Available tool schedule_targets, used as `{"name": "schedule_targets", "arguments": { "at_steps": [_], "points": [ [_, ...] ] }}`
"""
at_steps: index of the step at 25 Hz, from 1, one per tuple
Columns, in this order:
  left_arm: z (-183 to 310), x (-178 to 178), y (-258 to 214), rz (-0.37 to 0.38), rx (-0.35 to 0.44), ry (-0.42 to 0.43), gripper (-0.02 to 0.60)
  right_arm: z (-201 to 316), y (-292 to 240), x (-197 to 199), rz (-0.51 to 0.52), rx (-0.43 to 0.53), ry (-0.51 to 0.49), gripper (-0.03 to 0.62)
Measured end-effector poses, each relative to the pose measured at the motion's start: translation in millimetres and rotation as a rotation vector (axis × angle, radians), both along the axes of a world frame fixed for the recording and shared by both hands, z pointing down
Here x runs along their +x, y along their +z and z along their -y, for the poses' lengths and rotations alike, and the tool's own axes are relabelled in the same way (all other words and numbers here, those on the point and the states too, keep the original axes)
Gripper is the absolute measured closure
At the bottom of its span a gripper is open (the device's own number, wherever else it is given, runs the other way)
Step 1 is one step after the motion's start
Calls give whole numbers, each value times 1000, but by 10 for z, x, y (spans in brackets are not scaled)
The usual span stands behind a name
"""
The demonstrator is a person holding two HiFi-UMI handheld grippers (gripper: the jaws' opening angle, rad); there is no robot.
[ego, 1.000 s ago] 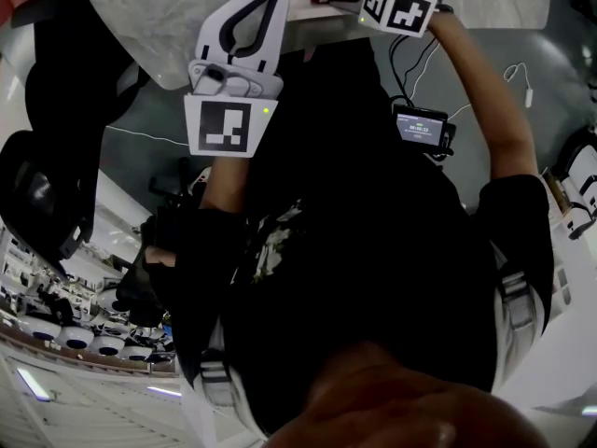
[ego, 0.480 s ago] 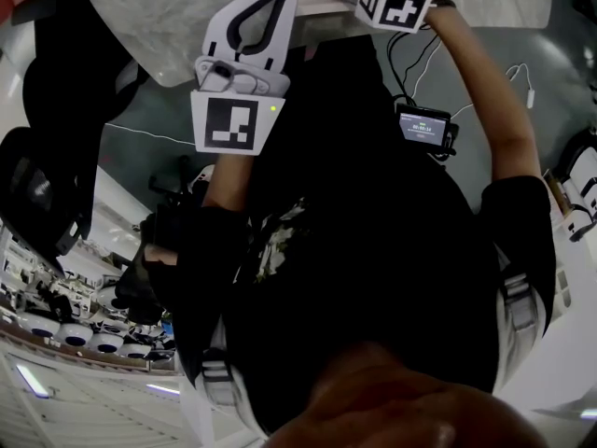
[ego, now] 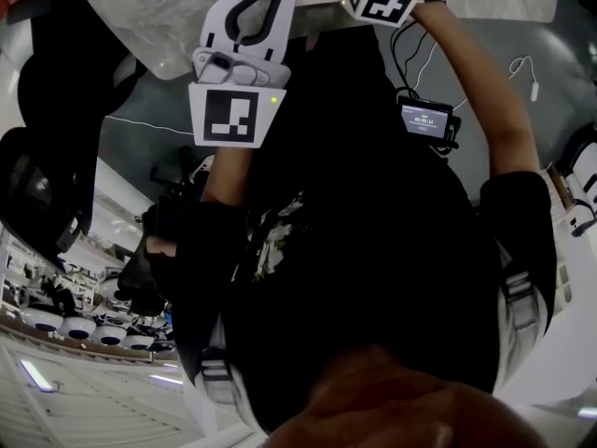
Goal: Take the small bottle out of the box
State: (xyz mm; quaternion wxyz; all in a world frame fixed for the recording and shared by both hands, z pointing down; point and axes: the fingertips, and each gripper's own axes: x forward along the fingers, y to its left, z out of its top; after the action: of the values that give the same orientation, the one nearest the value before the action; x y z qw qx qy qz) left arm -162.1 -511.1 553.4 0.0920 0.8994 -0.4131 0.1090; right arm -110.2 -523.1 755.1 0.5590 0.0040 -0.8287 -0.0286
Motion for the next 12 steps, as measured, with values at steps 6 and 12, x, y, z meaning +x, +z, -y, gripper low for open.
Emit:
{"name": "schedule_targets", "arguments": {
  "at_steps": [6,12],
  "points": [
    [27,12,-43,0,6,3,568,55,-254,-34,86,-6,71,404],
    [59,42,-258,-23,24,6,568,82,-944,-70,178,18,133,404]
  ]
}}
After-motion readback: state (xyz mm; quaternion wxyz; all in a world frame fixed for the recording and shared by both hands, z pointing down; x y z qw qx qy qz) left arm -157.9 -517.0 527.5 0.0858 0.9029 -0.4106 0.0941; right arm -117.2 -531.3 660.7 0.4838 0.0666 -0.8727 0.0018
